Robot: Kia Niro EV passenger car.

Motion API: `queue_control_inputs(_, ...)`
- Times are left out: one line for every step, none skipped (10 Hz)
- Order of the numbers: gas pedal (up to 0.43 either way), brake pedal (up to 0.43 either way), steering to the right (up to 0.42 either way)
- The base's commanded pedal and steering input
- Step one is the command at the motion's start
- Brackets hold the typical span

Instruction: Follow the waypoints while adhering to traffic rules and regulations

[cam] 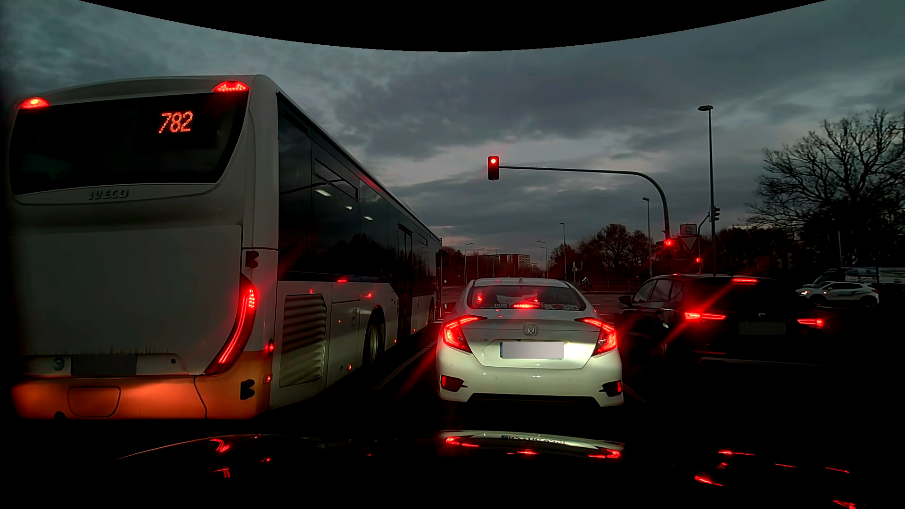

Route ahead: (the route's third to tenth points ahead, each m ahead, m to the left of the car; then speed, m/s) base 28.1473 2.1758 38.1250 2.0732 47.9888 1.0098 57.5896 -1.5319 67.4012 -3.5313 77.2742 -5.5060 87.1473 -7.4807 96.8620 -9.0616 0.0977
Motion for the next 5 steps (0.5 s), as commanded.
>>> queue_control_inputs(0.0, 0.085, 0.014)
queue_control_inputs(0.0, 0.085, 0.014)
queue_control_inputs(0.0, 0.085, 0.014)
queue_control_inputs(0.0, 0.085, 0.014)
queue_control_inputs(0.0, 0.085, 0.014)
